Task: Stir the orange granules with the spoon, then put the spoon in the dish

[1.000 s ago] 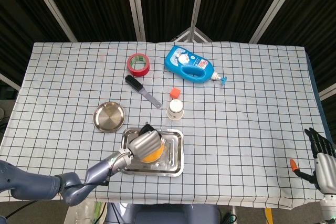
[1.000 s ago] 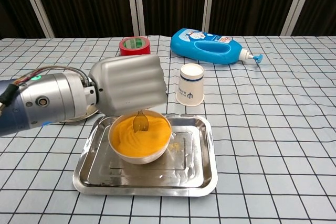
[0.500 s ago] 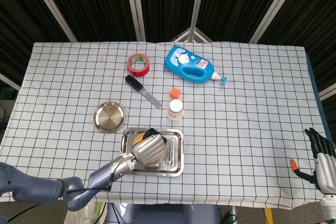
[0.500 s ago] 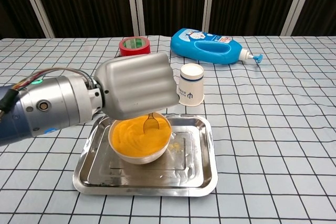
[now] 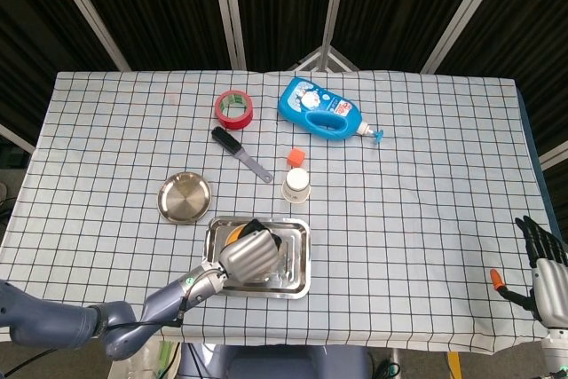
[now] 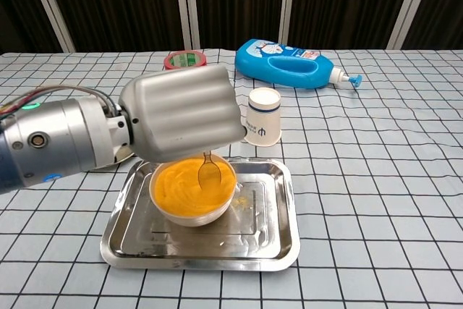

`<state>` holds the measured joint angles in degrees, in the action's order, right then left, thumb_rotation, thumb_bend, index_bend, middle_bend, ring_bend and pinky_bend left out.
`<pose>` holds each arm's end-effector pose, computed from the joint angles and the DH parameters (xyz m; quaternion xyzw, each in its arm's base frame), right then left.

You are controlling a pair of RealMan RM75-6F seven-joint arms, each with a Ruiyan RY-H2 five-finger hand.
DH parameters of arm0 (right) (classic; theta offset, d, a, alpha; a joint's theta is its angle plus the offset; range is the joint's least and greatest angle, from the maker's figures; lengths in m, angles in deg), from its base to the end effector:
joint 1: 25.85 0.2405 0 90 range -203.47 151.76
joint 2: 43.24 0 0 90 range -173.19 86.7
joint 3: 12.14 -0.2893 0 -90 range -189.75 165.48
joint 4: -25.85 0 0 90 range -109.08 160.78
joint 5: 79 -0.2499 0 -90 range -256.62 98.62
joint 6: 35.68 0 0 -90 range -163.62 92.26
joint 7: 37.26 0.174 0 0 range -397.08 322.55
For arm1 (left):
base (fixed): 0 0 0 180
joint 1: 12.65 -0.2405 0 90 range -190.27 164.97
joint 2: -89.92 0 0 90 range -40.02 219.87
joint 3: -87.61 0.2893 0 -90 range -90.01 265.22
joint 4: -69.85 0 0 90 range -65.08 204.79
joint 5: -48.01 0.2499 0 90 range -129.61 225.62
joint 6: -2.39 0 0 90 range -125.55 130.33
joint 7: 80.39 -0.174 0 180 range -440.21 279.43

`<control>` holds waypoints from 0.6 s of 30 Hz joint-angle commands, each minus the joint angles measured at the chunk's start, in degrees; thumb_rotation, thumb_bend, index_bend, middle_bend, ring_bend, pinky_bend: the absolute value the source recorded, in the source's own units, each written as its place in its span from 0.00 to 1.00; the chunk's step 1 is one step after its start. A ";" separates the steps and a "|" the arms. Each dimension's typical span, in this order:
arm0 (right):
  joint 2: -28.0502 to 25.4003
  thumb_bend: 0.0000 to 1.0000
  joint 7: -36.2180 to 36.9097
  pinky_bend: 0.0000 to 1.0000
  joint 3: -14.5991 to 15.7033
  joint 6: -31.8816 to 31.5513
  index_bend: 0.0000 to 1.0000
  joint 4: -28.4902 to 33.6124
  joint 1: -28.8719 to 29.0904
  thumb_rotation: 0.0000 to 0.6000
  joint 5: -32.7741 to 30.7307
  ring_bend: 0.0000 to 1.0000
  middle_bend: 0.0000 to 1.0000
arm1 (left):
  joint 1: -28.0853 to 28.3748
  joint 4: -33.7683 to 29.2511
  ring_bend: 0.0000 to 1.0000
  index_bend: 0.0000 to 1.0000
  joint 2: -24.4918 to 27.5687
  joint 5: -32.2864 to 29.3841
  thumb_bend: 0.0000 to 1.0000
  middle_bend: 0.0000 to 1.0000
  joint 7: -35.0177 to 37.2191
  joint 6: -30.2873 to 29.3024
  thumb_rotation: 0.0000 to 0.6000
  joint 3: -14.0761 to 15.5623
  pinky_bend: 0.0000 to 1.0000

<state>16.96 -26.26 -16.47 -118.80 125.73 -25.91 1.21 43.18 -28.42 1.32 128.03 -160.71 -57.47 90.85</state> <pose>-0.3643 -0.1899 0.1516 0.4913 -0.5039 0.4206 0.5725 -0.0478 0.2999 -0.0982 -0.8491 0.2467 -0.2570 0.3900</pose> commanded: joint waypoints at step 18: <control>0.04 0.39 -0.18 0.00 0.06 -0.04 0.00 0.09 -0.02 1.00 0.12 0.00 0.00 | -1.67 -1.52 1.00 0.81 3.51 1.13 0.63 1.00 0.53 0.56 1.00 -1.31 1.00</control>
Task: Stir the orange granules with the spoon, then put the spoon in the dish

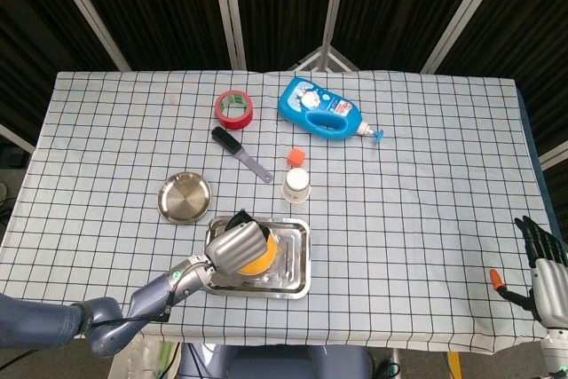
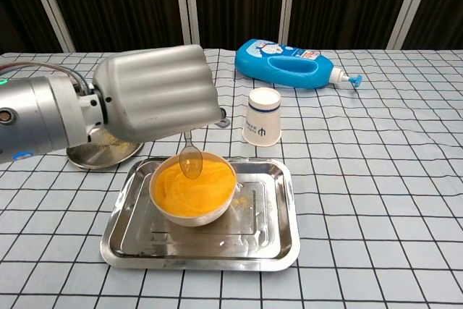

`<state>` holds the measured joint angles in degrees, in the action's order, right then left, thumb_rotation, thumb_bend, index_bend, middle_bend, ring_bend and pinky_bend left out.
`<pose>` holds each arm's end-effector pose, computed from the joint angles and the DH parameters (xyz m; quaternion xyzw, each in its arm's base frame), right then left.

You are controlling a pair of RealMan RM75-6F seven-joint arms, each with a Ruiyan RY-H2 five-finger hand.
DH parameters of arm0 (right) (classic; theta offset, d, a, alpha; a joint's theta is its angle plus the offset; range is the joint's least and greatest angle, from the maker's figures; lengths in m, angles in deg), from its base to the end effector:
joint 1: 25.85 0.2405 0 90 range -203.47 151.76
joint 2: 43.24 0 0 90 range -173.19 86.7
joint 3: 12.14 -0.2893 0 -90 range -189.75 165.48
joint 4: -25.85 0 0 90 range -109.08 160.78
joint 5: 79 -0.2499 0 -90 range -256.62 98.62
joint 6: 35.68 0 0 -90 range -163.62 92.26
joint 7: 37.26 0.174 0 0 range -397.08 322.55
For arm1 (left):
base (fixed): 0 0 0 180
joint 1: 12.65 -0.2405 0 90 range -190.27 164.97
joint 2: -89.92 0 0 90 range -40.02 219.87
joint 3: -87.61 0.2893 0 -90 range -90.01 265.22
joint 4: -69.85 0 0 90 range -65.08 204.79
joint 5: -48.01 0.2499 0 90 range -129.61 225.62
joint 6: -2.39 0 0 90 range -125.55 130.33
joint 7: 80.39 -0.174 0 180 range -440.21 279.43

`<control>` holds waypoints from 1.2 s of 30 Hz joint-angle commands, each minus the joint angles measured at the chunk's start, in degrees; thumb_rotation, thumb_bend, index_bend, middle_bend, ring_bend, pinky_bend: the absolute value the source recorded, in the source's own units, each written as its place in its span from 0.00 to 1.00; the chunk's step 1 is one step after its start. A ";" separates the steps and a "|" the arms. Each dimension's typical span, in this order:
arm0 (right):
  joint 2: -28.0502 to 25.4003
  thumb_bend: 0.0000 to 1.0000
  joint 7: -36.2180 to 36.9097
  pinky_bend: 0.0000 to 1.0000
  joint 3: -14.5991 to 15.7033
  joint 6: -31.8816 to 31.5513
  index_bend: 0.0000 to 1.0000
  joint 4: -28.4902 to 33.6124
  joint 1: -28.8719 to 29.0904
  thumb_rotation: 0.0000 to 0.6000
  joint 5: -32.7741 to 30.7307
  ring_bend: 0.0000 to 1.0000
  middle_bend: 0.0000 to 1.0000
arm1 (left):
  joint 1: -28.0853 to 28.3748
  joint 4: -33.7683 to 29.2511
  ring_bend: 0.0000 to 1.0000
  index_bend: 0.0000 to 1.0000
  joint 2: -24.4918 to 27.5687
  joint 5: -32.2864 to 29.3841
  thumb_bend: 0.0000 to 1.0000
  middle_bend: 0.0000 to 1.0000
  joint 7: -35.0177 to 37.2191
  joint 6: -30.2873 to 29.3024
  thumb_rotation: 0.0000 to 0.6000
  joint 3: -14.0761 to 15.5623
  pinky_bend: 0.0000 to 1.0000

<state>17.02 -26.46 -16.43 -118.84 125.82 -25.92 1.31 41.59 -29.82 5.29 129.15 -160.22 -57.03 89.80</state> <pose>-0.3636 -0.1897 0.1509 0.4922 -0.5035 0.4205 0.5722 -0.0577 0.3111 -0.0770 -0.8445 0.2479 -0.2460 0.4061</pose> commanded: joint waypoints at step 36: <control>-0.14 0.39 0.39 0.00 -0.04 0.16 0.00 0.07 -0.02 1.00 -0.18 0.00 0.00 | -0.75 3.49 1.00 0.82 -3.37 -2.94 0.63 1.00 -4.39 3.15 1.00 -1.59 1.00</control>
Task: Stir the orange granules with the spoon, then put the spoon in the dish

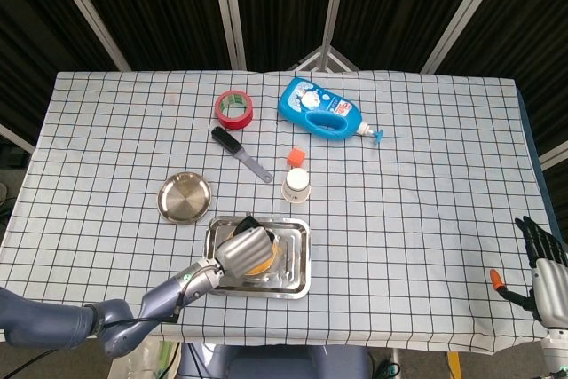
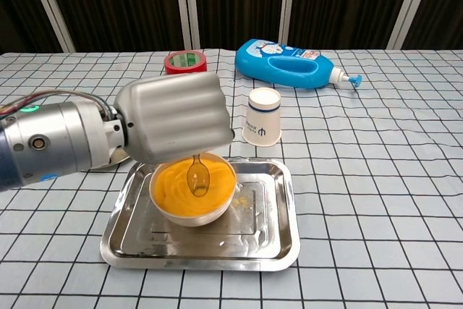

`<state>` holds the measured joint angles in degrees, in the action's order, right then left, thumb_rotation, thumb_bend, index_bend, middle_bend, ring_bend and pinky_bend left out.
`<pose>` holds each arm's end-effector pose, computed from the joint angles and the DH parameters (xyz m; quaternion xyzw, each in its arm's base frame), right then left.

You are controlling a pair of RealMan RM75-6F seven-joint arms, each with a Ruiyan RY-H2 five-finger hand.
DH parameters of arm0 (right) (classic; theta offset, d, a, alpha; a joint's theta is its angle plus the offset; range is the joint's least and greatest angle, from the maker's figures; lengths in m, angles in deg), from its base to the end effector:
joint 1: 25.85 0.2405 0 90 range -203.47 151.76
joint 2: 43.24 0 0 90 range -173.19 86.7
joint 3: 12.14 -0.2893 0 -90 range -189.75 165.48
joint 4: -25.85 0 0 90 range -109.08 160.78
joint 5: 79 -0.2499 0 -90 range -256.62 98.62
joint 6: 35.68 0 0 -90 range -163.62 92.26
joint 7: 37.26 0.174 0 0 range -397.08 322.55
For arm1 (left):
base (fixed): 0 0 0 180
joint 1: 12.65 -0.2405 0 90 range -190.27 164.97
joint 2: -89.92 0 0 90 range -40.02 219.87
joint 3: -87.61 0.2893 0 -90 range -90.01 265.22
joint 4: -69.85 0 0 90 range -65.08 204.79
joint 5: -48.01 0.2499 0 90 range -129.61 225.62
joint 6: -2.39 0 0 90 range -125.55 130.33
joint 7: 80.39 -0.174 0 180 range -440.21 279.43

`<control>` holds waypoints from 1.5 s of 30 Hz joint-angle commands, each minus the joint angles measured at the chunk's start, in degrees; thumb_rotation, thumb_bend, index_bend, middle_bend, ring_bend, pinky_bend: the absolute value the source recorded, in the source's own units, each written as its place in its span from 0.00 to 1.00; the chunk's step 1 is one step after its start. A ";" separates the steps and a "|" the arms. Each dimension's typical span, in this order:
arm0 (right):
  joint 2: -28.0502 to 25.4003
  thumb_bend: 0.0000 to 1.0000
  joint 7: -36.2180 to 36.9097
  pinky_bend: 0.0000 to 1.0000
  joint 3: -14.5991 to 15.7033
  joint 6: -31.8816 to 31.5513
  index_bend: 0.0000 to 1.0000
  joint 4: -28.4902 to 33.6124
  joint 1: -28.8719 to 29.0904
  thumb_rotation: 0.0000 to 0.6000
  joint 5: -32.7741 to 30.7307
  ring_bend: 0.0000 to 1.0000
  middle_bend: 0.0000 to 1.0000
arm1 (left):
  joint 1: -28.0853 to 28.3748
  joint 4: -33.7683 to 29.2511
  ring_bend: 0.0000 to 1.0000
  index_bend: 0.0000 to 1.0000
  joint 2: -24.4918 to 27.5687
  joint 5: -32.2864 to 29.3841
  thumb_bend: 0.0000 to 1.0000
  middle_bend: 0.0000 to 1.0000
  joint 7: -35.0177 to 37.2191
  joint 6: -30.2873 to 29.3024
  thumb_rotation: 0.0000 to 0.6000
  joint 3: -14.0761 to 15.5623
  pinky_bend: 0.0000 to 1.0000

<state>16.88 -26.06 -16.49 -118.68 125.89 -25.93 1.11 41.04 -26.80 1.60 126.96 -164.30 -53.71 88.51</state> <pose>-0.3642 -0.1898 0.1515 0.4898 -0.5061 0.4211 0.5715 -0.0600 0.3118 -0.1012 -0.8506 0.2600 -0.2207 0.4002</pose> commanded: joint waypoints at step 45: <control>0.00 0.39 -0.12 0.00 0.11 -0.05 0.00 0.05 -0.06 1.00 0.17 0.00 0.00 | -1.50 1.85 1.00 0.82 -1.44 -0.79 0.63 1.00 0.44 0.05 1.00 -0.89 1.00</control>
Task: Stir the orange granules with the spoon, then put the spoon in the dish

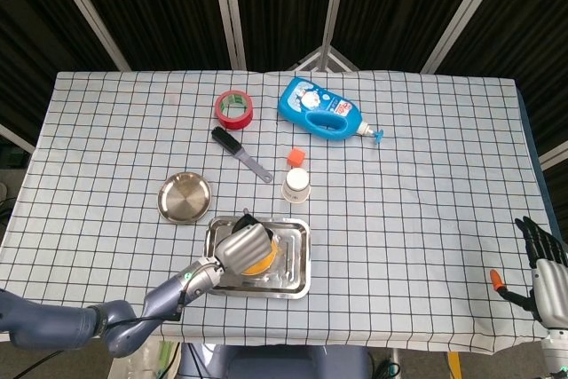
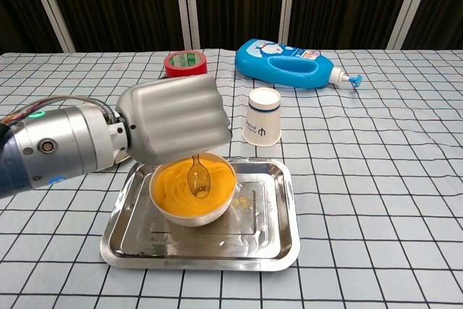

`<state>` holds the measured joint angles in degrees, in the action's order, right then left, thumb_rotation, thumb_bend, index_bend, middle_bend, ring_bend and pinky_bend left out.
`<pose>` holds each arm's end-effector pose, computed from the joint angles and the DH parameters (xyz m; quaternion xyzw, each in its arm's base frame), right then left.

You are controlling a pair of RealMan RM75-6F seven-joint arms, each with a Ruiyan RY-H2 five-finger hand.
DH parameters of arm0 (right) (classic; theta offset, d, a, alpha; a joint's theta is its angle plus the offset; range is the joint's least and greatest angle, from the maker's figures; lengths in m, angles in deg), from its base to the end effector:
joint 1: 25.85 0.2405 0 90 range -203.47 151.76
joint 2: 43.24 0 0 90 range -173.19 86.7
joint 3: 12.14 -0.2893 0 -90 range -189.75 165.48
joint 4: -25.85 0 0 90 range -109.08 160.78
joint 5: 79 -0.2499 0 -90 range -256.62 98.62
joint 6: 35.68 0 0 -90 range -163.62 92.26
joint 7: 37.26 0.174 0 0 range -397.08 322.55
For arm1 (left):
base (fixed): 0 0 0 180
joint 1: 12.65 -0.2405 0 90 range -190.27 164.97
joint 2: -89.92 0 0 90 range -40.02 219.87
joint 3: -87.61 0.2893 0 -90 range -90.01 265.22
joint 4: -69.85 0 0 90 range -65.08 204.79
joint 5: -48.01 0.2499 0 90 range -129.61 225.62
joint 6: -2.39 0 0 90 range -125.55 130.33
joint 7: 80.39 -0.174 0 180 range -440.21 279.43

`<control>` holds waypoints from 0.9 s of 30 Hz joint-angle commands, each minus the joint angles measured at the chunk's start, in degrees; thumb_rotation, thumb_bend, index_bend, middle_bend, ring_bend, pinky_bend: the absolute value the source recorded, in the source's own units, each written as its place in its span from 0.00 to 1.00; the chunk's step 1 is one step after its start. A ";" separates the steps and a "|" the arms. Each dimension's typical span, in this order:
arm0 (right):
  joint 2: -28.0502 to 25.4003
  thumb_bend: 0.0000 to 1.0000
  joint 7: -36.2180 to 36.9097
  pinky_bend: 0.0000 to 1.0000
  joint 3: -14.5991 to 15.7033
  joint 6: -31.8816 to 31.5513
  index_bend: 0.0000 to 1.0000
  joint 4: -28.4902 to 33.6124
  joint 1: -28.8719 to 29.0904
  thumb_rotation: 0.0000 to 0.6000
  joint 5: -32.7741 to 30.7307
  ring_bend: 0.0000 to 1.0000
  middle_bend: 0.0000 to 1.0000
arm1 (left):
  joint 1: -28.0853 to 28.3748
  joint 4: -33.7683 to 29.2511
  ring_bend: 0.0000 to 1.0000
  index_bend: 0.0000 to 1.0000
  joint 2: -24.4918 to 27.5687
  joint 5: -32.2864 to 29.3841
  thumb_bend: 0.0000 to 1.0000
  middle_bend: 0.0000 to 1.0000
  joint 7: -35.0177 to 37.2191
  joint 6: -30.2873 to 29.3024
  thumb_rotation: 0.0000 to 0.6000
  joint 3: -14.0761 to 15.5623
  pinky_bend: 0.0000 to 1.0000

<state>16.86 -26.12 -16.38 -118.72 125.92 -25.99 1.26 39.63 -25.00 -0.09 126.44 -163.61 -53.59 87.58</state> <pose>-0.3640 -0.1890 0.1513 0.4908 -0.5060 0.4205 0.5711 -0.0647 0.3149 -0.1079 -0.8532 0.2399 -0.2195 0.4077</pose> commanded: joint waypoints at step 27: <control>0.01 0.39 -0.35 0.00 0.08 0.03 0.00 0.11 -0.09 1.00 -0.16 0.00 0.00 | -2.40 -1.87 1.00 0.82 2.95 2.07 0.63 1.00 5.96 -4.43 1.00 -0.45 1.00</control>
<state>16.86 -26.47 -16.31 -118.69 126.03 -26.08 1.09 37.31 -26.83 2.95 128.56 -157.73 -57.99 87.07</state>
